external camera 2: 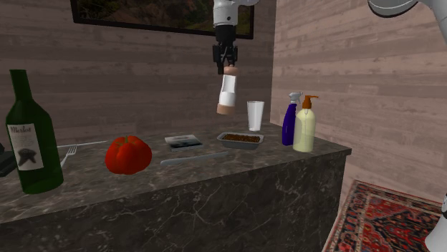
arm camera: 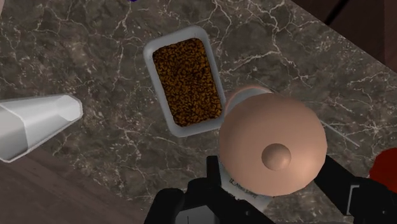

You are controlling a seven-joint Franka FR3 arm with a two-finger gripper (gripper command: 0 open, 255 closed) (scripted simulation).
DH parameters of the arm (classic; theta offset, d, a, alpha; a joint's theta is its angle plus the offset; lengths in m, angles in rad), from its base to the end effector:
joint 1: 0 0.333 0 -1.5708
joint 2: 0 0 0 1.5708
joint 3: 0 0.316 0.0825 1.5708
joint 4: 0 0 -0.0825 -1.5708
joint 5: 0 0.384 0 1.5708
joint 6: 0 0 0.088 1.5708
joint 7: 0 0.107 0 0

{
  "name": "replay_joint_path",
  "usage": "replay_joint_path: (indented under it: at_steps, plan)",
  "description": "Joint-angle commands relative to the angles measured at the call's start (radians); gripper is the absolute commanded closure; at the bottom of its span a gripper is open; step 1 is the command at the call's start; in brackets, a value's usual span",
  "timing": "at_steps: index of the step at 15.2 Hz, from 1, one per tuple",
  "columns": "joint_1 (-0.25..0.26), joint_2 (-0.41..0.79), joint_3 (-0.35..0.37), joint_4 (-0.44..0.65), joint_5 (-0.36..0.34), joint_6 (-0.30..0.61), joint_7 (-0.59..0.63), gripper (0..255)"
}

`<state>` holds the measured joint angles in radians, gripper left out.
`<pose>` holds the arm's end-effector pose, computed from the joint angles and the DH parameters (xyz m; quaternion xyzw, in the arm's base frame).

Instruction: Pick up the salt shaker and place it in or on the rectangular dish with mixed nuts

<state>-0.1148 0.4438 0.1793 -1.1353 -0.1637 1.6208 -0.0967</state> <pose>0.6867 -0.0018 0.5627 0.9961 0.0731 0.0229 0.0441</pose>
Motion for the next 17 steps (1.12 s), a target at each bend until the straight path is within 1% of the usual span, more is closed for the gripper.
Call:
replay_joint_path:
  at_steps: [1, 4, 6, 7, 8, 12, 17]
  plan:
    - [-0.028, 0.018, -0.011, 0.045, 0.004, -0.022, -0.045, 255]
    - [-0.062, 0.08, -0.026, 0.167, 0.005, -0.077, -0.106, 255]
    - [-0.082, 0.14, -0.037, 0.281, 0.005, -0.127, -0.148, 255]
    - [-0.09, 0.181, -0.042, 0.358, 0.003, -0.161, -0.169, 255]
    - [-0.091, 0.188, -0.043, 0.372, 0.003, -0.167, -0.173, 255]
    - [-0.105, 0.13, -0.039, 0.217, 0.009, -0.072, -0.163, 255]
    - [-0.116, 0.09, -0.037, 0.083, 0.013, 0.022, -0.155, 255]
